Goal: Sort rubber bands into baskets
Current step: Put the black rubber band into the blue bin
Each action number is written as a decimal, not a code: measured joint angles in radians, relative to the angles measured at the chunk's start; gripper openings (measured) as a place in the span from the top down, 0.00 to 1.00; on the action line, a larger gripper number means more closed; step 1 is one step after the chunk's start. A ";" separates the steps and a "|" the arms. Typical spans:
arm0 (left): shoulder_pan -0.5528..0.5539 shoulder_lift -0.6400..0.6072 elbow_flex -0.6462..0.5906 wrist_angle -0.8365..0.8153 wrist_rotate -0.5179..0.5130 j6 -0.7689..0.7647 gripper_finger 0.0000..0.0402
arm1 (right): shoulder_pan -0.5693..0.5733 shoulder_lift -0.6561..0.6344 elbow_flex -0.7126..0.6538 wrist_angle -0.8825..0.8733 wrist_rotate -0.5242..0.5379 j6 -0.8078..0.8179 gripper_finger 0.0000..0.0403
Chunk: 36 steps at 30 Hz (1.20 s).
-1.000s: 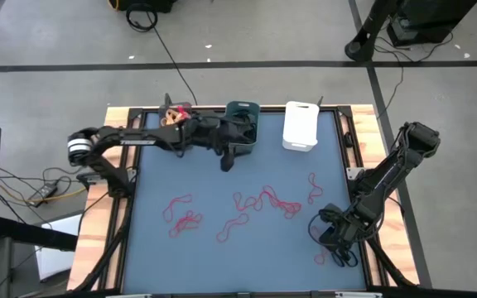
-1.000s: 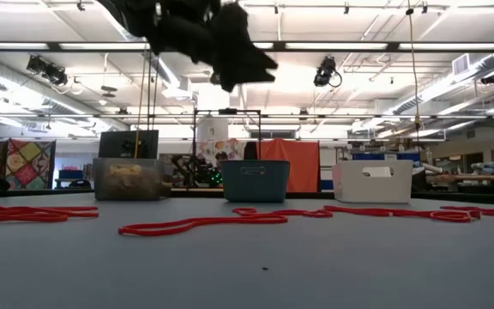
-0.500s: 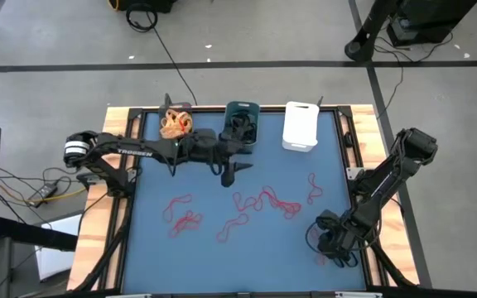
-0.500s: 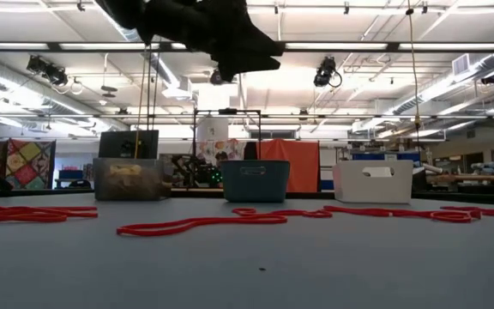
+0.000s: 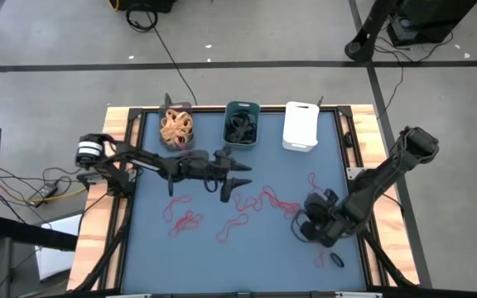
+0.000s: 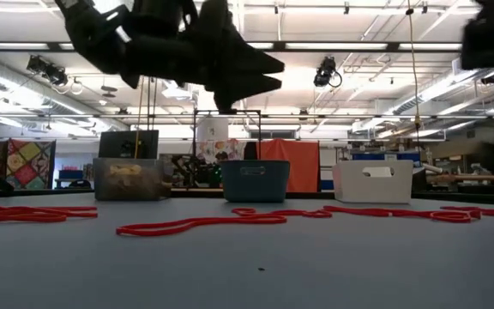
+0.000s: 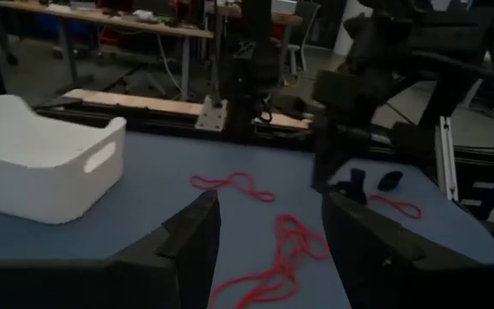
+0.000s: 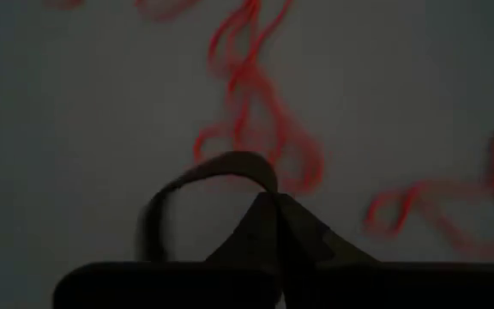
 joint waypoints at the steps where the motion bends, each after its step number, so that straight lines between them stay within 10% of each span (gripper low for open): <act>1: -0.004 0.023 0.007 0.021 0.000 0.000 0.48 | -0.021 0.000 0.000 0.003 0.025 -0.025 0.99; 13: -0.018 0.266 0.186 0.087 -0.013 -0.053 0.48 | -0.235 0.000 0.000 0.180 0.175 -0.349 0.99; 36: -0.025 0.284 0.201 0.087 -0.023 -0.056 0.48 | -0.327 -0.001 0.171 0.447 0.398 -0.911 0.99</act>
